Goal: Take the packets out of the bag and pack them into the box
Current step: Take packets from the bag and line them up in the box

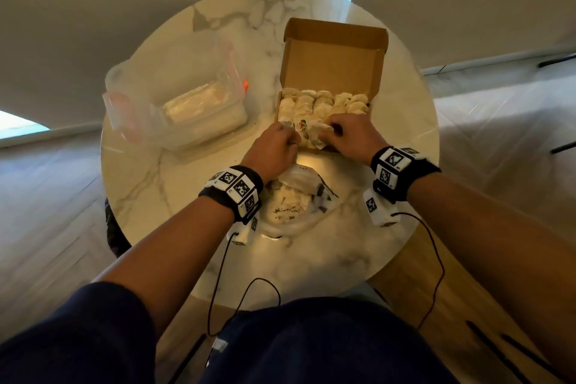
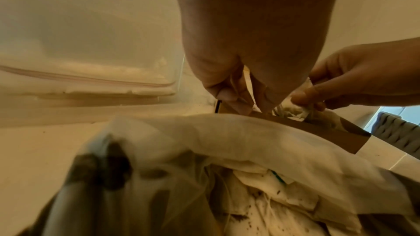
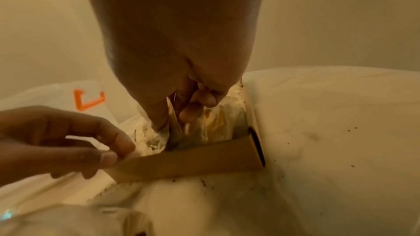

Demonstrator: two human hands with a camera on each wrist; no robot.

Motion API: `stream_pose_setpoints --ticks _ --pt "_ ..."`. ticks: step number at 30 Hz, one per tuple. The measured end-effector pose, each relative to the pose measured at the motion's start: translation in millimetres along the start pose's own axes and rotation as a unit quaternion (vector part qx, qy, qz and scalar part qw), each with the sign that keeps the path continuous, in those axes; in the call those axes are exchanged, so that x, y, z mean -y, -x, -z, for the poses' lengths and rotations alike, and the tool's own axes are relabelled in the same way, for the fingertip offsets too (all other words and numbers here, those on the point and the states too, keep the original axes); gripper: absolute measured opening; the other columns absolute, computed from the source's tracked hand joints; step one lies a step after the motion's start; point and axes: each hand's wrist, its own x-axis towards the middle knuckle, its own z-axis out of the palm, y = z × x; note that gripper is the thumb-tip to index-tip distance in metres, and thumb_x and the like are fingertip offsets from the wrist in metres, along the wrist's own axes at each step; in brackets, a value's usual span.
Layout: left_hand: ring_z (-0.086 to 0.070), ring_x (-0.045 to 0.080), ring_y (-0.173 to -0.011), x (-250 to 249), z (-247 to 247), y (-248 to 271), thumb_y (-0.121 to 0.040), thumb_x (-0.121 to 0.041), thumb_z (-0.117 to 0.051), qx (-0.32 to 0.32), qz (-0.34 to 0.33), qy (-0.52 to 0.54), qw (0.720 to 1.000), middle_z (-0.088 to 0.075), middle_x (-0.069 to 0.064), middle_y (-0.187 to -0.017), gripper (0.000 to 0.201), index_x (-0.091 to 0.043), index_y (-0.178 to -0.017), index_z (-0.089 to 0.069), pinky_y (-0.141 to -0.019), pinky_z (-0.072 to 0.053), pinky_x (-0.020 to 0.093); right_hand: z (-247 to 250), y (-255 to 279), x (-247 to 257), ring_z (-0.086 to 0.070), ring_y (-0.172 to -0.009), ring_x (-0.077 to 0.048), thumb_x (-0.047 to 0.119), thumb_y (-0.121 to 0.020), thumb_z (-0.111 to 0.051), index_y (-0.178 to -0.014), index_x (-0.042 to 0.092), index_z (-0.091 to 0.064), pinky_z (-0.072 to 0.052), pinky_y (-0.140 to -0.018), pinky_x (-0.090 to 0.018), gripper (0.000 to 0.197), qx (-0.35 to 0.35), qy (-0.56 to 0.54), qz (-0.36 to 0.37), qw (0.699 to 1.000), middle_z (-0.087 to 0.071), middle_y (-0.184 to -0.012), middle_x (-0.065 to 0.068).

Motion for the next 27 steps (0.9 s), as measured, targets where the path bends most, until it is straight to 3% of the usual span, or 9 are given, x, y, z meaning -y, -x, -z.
stream_pose_setpoints --ticks 2,5,11,14,16,19,23,27 --pt "-0.057 0.020 -0.099 3.6 -2.1 -2.4 -0.093 -0.019 -0.057 0.002 0.010 0.001 1.000 -0.056 0.004 -0.110 0.021 -0.015 -0.109 -0.070 -0.086 -0.047 0.031 -7.2 -4.8 -0.8 -0.054 -0.073 -0.018 0.022 -0.090 -0.070 -0.102 0.012 -0.062 -0.036 -0.062 -0.028 0.018 -0.012 -0.014 -0.013 1.000 -0.059 -0.081 0.001" --pt "-0.058 0.022 -0.096 7.2 -3.5 -4.1 -0.094 -0.021 -0.057 0.004 0.012 0.004 1.000 -0.057 0.005 -0.108 0.020 -0.015 -0.107 -0.071 -0.086 -0.049 0.035 -15.7 -12.0 -4.8 -0.046 -0.072 -0.018 0.015 -0.082 -0.075 -0.093 0.017 -0.046 -0.038 -0.064 -0.030 0.030 -0.059 -0.036 -0.007 0.998 -0.052 -0.090 -0.001" --pt "-0.057 0.021 -0.097 11.5 -6.2 -4.6 -0.094 -0.023 -0.057 0.006 0.009 0.011 1.000 -0.058 0.004 -0.108 0.022 -0.016 -0.108 -0.072 -0.086 -0.048 0.035 -24.2 -13.9 -18.0 -0.052 -0.092 -0.020 0.023 -0.087 -0.070 -0.101 0.002 -0.063 -0.041 -0.083 -0.025 0.026 -0.055 0.020 0.037 0.998 -0.051 -0.108 -0.013" --pt "-0.057 0.020 -0.097 11.2 -5.5 -4.5 -0.094 -0.024 -0.057 0.006 0.004 0.011 1.000 -0.057 0.003 -0.107 0.022 -0.017 -0.110 -0.072 -0.084 -0.047 0.033 -22.6 -11.6 -17.2 -0.043 -0.086 -0.014 0.015 -0.084 -0.070 -0.101 0.006 -0.054 -0.034 -0.074 -0.020 0.024 -0.086 -0.009 0.032 0.996 -0.047 -0.104 -0.007" --pt "-0.057 0.020 -0.096 11.1 -4.6 -4.5 -0.094 -0.024 -0.058 0.008 0.001 0.014 1.000 -0.058 0.004 -0.107 0.022 -0.017 -0.109 -0.072 -0.084 -0.048 0.034 -20.7 -11.2 -17.8 -0.042 -0.083 -0.016 0.009 -0.084 -0.068 -0.097 0.007 -0.050 -0.035 -0.070 -0.022 0.023 -0.117 -0.006 0.041 0.992 -0.045 -0.103 -0.007" --pt "-0.057 0.021 -0.096 9.8 -3.2 -4.0 -0.094 -0.022 -0.058 0.010 -0.003 0.014 1.000 -0.057 0.004 -0.106 0.021 -0.016 -0.109 -0.072 -0.084 -0.048 0.034 -23.4 -11.6 -19.5 -0.050 -0.088 -0.017 0.008 -0.089 -0.063 -0.096 0.006 -0.061 -0.044 -0.075 -0.025 0.007 -0.107 0.022 0.079 0.991 -0.049 -0.107 -0.011" --pt "-0.054 0.016 -0.095 9.0 -3.0 -0.3 -0.094 -0.019 -0.058 0.005 -0.007 0.014 1.000 -0.054 0.003 -0.108 0.020 -0.016 -0.111 -0.069 -0.081 -0.042 0.024 -27.6 -10.9 -20.3 -0.049 -0.087 -0.010 0.008 -0.091 -0.060 -0.103 0.001 -0.070 -0.042 -0.077 -0.018 0.017 -0.083 0.020 0.067 0.994 -0.050 -0.111 -0.014" --pt "-0.050 0.008 -0.089 12.6 -0.7 11.2 -0.095 -0.020 -0.058 -0.010 -0.022 0.025 0.999 -0.052 -0.002 -0.108 0.020 -0.016 -0.113 -0.065 -0.076 -0.036 0.017 -20.0 -4.1 -11.6 -0.048 -0.085 -0.012 0.013 -0.088 -0.062 -0.107 0.008 -0.066 -0.042 -0.077 -0.022 0.020 -0.073 0.018 0.050 0.996 -0.044 -0.115 -0.010"
